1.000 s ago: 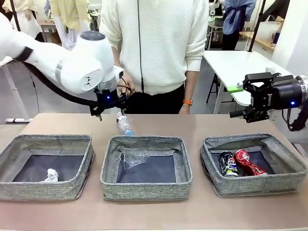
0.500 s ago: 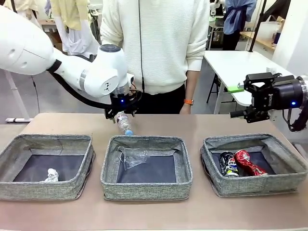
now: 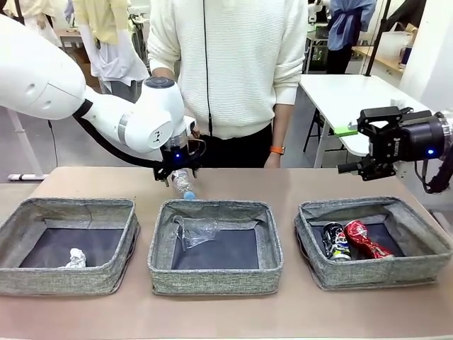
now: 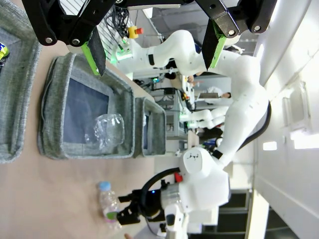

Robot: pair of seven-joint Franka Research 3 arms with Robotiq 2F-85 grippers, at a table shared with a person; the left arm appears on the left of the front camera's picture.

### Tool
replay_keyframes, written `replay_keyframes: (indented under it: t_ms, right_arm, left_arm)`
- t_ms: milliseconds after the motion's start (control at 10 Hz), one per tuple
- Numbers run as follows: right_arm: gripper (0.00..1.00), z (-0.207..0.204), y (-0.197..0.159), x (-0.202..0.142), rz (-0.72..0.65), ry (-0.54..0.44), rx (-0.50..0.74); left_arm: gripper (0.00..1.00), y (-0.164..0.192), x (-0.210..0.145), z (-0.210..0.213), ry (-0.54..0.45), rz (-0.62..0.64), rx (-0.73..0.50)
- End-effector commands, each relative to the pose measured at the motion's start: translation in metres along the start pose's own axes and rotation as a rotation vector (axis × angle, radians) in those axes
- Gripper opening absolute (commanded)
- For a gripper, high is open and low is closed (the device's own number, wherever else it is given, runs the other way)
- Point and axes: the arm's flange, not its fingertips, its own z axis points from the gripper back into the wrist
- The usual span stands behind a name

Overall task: Sort the waste into the appropriate baskets.
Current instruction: Pick up the waste item pointed out by the person.

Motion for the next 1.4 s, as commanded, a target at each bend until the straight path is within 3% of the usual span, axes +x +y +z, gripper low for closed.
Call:
replay_keyframes:
  t_ms: [0, 100, 200, 300, 400, 500, 1300]
  right_arm:
    - [1.00, 0.001, 0.005, 0.002, -0.020, 0.000, 0.010]
    - [1.00, 0.001, 0.005, 0.002, -0.020, 0.000, 0.010]
    - [1.00, 0.001, 0.005, 0.002, -0.020, 0.000, 0.010]
    - [1.00, 0.001, 0.005, 0.002, -0.020, 0.000, 0.010]
    - [1.00, 0.001, 0.005, 0.002, -0.020, 0.000, 0.010]
    - [1.00, 0.001, 0.005, 0.002, -0.020, 0.000, 0.010]
    - [1.00, 0.001, 0.005, 0.002, -0.020, 0.000, 0.010]
  left_arm:
    - [1.00, -0.002, 0.004, 0.001, -0.005, -0.001, -0.022]
    - [0.41, -0.002, 0.004, 0.000, -0.008, -0.002, -0.011]
    - [0.41, 0.000, 0.004, 0.000, -0.013, -0.002, -0.008]
    - [0.00, 0.000, 0.003, 0.000, -0.019, -0.006, -0.002]
    - [0.36, 0.001, 0.003, 0.000, -0.015, -0.007, -0.002]
    - [0.00, 0.001, 0.002, 0.000, -0.014, -0.010, -0.001]
    - [0.00, 0.003, -0.003, 0.011, 0.029, 0.012, -0.012]
